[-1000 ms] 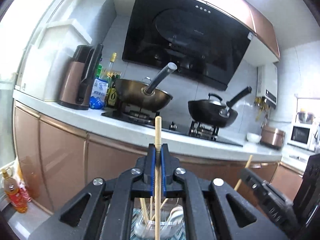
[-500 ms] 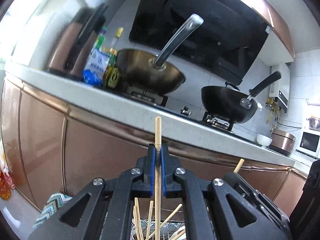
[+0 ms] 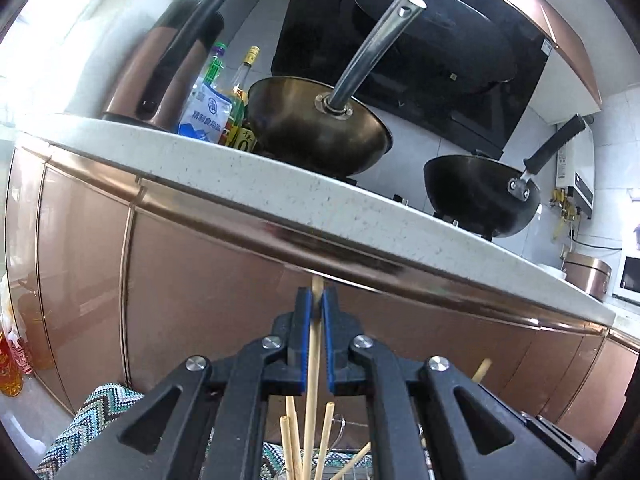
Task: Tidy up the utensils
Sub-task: 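Lower both chopsticks into the holder and open both tools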
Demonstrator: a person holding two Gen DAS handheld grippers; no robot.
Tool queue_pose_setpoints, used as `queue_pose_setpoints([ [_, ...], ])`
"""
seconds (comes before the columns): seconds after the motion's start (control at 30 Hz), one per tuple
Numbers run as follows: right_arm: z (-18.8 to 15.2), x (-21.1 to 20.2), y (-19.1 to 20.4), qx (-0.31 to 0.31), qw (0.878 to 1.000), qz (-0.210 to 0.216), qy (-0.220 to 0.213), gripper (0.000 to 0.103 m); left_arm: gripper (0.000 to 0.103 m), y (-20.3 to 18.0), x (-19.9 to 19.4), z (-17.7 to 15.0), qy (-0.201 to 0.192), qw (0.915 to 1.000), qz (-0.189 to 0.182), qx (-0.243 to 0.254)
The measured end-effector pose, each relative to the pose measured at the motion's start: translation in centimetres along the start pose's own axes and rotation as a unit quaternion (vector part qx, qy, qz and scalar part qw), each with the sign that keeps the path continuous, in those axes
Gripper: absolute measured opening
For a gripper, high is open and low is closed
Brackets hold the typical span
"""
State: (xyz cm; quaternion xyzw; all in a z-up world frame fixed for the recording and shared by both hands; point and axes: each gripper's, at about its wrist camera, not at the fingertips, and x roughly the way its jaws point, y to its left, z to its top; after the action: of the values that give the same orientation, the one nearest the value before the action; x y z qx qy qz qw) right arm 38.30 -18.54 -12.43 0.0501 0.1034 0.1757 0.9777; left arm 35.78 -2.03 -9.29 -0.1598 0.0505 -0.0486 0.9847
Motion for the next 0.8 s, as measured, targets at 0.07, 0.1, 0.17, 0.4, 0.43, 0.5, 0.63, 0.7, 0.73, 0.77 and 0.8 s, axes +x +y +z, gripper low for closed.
queue_pose_setpoints([
  [0.07,0.1,-0.1,0.0,0.002,1.0,-0.001,0.001,0.02,0.023,0.1,-0.1,-0.1,0.003,1.0,-0.004,-0.001],
  [0.1,0.1,-0.3,0.0,0.003,1.0,-0.002,0.0,0.027,0.03,0.2,-0.3,0.0,0.003,1.0,-0.005,-0.004],
  [0.17,0.4,-0.8,0.1,0.002,1.0,-0.006,-0.003,0.028,0.032,0.4,-0.8,0.2,0.0,1.0,-0.004,-0.007],
  [0.4,2.2,-3.9,0.5,0.006,0.999,-0.028,-0.016,0.029,0.04,0.7,-4.3,2.6,-0.006,0.9999,0.009,-0.001],
  [0.43,2.5,-4.5,0.6,0.007,0.999,-0.035,-0.017,0.029,0.041,0.8,-5.0,3.0,-0.007,0.9999,0.012,0.001],
  [0.5,3.0,-5.8,0.8,0.008,0.999,-0.048,-0.019,0.031,0.044,0.9,-6.5,3.9,-0.005,0.9998,0.017,0.005],
  [0.63,4.1,-8.9,1.9,-0.001,0.995,-0.097,-0.015,0.045,0.047,0.8,-9.6,5.5,0.005,0.9993,0.032,0.02],
  [0.7,4.5,-10.3,2.5,-0.011,0.992,-0.122,-0.014,0.051,0.048,0.7,-11.3,6.3,0.011,0.9984,0.047,0.028],
  [0.73,4.7,-11.0,2.8,-0.015,0.991,-0.132,-0.013,0.053,0.049,0.6,-12.0,6.6,0.016,0.9982,0.049,0.031],
  [0.77,4.9,-11.9,3.1,-0.018,0.99,-0.14,-0.013,0.054,0.05,0.6,-12.9,7.0,0.02,0.9981,0.049,0.031],
  [0.8,5.1,-12.9,3.4,-0.019,0.989,-0.147,-0.013,0.056,0.051,0.7,-13.5,7.3,0.022,0.9979,0.052,0.031],
])
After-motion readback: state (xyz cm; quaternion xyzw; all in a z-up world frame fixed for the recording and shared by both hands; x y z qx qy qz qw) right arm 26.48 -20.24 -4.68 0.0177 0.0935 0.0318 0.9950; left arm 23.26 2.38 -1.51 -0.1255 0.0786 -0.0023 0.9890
